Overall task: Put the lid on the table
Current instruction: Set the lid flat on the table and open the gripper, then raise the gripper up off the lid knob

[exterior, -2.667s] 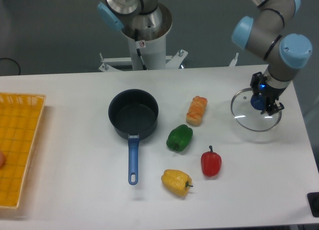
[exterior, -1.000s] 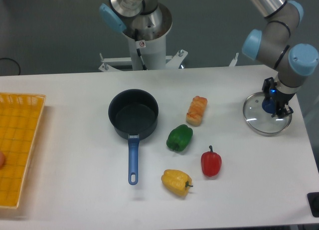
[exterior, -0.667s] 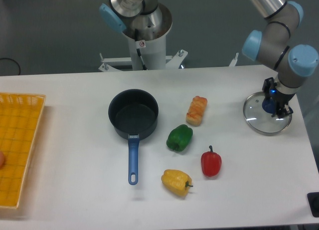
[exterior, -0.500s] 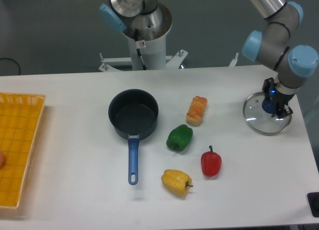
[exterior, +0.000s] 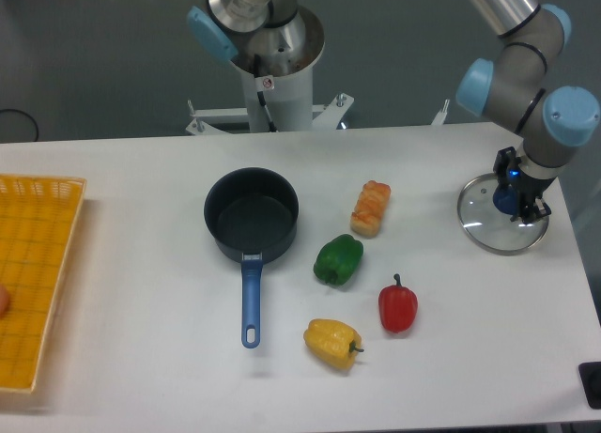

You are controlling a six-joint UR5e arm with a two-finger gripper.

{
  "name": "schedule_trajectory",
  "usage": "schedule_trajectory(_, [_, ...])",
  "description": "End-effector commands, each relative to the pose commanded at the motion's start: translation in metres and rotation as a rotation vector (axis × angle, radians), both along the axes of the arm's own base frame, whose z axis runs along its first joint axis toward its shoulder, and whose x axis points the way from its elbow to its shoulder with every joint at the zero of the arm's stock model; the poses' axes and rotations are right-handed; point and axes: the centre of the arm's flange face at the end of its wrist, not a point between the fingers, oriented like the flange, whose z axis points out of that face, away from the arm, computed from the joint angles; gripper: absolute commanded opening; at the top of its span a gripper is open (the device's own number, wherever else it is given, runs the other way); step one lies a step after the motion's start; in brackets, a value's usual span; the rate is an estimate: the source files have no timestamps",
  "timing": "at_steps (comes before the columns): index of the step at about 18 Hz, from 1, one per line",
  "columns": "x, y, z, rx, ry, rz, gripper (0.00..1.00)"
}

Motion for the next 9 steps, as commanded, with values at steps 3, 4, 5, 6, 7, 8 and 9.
schedule_trajectory(3, [-0.0001, 0.0000, -0.0010, 0.000, -0.002, 0.000, 0.61])
schedule_trajectory(4, [-0.0001, 0.0000, -0.0010, 0.000, -0.002, 0.000, 0.63])
schedule_trajectory(5, [-0.0001, 0.0000, -0.0010, 0.000, -0.002, 0.000, 0.65])
schedule_trajectory(6, [-0.0001, 0.0000, -0.0010, 0.000, -0.002, -0.002, 0.66])
schedule_trajectory(7, [0.0000, 0.0000, 0.0000, 0.000, 0.000, 0.000, 0.66])
schedule_trajectory(8, [-0.0001, 0.0000, -0.0010, 0.000, -0.002, 0.000, 0.67])
schedule_trajectory(9, [-0.0001, 0.0000, -0.0010, 0.000, -0.002, -0.002, 0.67])
